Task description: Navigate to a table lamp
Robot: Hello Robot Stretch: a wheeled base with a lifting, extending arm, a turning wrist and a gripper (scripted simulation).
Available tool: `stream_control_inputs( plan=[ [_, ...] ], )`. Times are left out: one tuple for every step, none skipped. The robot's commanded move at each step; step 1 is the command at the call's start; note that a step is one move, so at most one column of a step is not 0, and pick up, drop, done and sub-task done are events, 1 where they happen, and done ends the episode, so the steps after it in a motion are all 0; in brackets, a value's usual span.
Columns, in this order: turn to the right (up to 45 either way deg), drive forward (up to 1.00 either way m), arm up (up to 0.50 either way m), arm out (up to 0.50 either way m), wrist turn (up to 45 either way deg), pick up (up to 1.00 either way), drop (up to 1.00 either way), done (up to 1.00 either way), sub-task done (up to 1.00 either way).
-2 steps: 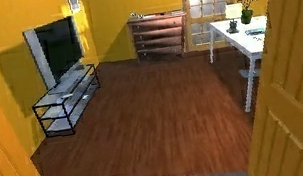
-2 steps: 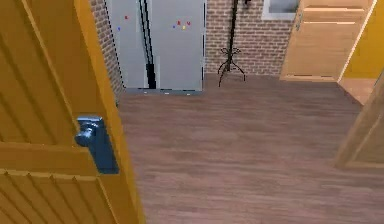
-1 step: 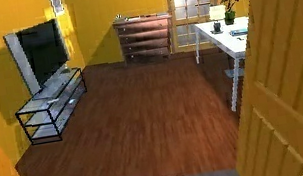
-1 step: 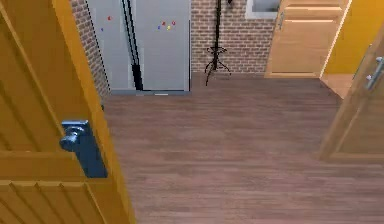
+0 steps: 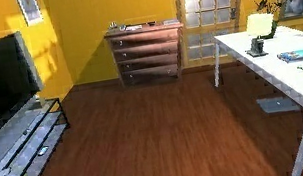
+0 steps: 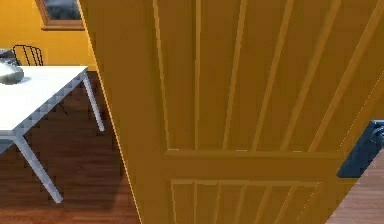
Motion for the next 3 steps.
stream_control_inputs(
  plan=[
    [0.0,0.50,0.00,0.00,0.0,0.00,0.00,0.00,0.00],
    [33.0,0.00,0.00,0.00,0.0,0.00,0.00,0.00,0.00],
    [0.0,0.55,0.00,0.00,0.0,0.00,0.00,0.00,0.00]
  ],
)
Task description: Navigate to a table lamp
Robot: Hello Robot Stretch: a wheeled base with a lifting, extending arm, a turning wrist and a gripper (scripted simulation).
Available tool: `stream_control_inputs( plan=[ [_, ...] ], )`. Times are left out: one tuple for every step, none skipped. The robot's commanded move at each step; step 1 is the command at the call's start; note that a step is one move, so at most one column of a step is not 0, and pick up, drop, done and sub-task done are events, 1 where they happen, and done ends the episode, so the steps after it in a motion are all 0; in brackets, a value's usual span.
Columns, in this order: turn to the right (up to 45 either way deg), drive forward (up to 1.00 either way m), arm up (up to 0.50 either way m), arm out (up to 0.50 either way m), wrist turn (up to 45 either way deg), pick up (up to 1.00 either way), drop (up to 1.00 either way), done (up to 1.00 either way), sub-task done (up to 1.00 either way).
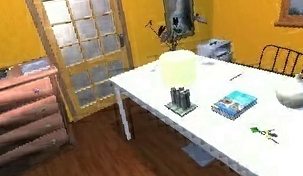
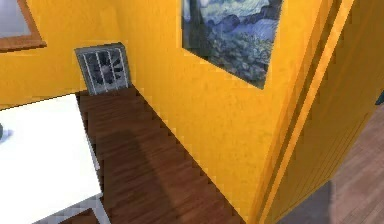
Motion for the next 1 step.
stream_control_inputs(
  plan=[
    [0.0,0.00,0.00,0.00,0.0,0.00,0.00,1.00,0.00]
  ],
)
